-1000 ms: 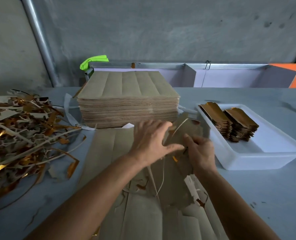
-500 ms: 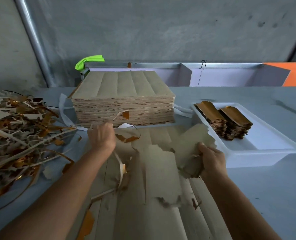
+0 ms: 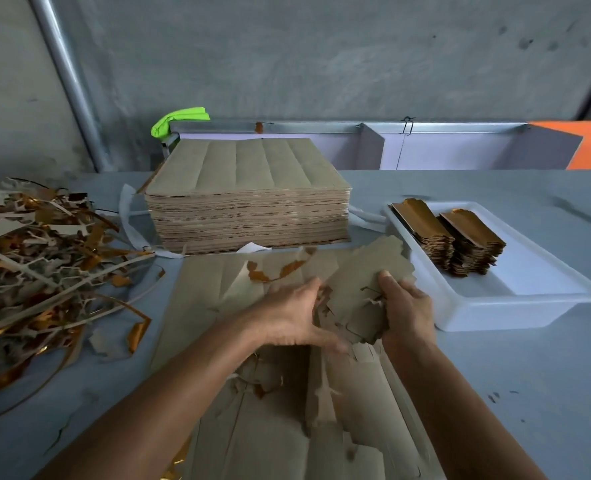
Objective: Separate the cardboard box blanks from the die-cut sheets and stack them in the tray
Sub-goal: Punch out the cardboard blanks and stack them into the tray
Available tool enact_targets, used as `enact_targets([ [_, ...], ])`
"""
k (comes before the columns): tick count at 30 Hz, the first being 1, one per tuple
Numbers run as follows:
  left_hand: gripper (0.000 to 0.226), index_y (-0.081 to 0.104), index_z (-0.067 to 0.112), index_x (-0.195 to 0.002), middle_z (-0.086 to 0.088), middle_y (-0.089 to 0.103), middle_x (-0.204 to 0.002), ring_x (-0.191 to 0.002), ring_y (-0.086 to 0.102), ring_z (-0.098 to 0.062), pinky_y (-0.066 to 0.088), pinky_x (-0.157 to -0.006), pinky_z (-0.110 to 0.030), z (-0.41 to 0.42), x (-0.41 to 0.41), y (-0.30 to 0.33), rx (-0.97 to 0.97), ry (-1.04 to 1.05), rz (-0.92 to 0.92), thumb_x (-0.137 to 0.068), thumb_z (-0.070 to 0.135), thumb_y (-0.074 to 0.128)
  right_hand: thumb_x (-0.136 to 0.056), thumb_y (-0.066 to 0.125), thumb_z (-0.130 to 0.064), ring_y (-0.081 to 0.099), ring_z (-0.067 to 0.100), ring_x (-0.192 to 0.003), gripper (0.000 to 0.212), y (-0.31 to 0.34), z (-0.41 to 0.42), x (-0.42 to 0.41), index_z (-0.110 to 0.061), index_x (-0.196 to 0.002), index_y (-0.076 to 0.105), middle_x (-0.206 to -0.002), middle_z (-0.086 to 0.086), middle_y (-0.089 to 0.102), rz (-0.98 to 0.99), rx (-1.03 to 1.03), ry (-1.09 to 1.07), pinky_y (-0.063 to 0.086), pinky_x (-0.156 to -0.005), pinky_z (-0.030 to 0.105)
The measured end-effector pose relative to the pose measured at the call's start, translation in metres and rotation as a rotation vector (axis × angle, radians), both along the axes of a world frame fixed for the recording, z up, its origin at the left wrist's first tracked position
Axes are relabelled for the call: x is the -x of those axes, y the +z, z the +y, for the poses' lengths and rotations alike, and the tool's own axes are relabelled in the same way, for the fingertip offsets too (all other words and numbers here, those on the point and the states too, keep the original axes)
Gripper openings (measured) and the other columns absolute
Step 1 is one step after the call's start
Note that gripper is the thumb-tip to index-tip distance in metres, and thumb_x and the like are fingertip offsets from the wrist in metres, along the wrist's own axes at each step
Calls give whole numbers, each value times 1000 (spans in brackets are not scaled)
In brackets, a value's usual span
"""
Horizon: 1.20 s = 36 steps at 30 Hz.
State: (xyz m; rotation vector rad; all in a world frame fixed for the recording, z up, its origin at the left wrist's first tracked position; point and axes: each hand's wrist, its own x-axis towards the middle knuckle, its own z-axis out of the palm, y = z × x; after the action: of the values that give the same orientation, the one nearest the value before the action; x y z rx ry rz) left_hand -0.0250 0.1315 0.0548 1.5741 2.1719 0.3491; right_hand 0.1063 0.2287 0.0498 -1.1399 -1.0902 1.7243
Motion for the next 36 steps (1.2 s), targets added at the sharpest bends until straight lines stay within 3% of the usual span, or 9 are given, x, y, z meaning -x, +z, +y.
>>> enact_targets([
  [3,117,26,20,-140,5,59,-121,-117,52,-15,44,-98,-33,-5,5,-8,-28,31,-193,-44,75,66,-91,61,-20,66,25,-87,10,1,0,1,-11,-91,64,-94,11,67,56,18,-4,57,-73,39],
  [6,92,36,21,-134,9,64,-105,-101,57,-6,47,-87,-24,-13,13,-8,-12,28,-275,-60,61,73,-86,62,-6,62,22,-76,9,3,6,0,-14,-83,60,-88,9,65,-4,-89,-42,53,-58,33],
  [12,48,49,28,-121,9,62,-105,-103,56,-11,48,-81,-24,-22,24,-21,-33,54,-254,-80,30,73,-80,53,6,50,11,-83,52,10,32,-25,-20,-124,42,-91,-11,50,-289,-567,-123,48,-71,37],
  [17,38,55,27,-110,7,62,-101,-101,59,-12,53,-87,-30,-20,19,-22,-175,128,-310,-82,5,67,-81,57,9,54,17,-91,48,17,33,-28,-22,-116,46,-96,-5,54,-92,-393,11,52,-70,33],
  [22,43,53,18,-126,0,53,-125,-104,52,-11,44,-85,-25,-14,-6,-11,-454,164,152,-89,40,57,-82,55,10,56,9,-82,47,8,11,-14,-25,-113,47,-91,-7,57,26,-321,14,55,-63,25],
  [25,59,61,10,-119,-8,58,-111,-102,53,-18,42,-86,-26,-12,-29,-9,-753,109,267,-77,52,59,-84,51,10,58,15,-90,47,2,-6,-3,-26,-114,46,-99,-3,59,35,-338,51,55,-72,34],
  [29,31,67,9,-106,-6,58,-105,-99,54,-16,45,-86,-21,-1,-40,-13,-788,51,2,-75,10,74,-84,47,13,65,11,-72,39,0,-23,7,-23,-98,51,-87,3,64,70,-308,100,56,-59,31],
  [32,5,69,11,-83,2,62,-85,-82,57,-7,43,-73,-13,2,-36,-15,-828,122,-230,-80,9,71,-87,49,7,62,16,-78,30,-2,-24,10,-19,-102,53,-90,6,63,75,-206,93,55,-62,31],
  [36,21,61,20,-71,11,61,-62,-58,54,2,43,-58,-14,-7,-23,-23,-743,157,-467,-84,4,67,-91,50,0,59,21,-82,22,-8,-13,8,-20,-98,53,-92,4,60,50,-115,0,53,-70,38],
])
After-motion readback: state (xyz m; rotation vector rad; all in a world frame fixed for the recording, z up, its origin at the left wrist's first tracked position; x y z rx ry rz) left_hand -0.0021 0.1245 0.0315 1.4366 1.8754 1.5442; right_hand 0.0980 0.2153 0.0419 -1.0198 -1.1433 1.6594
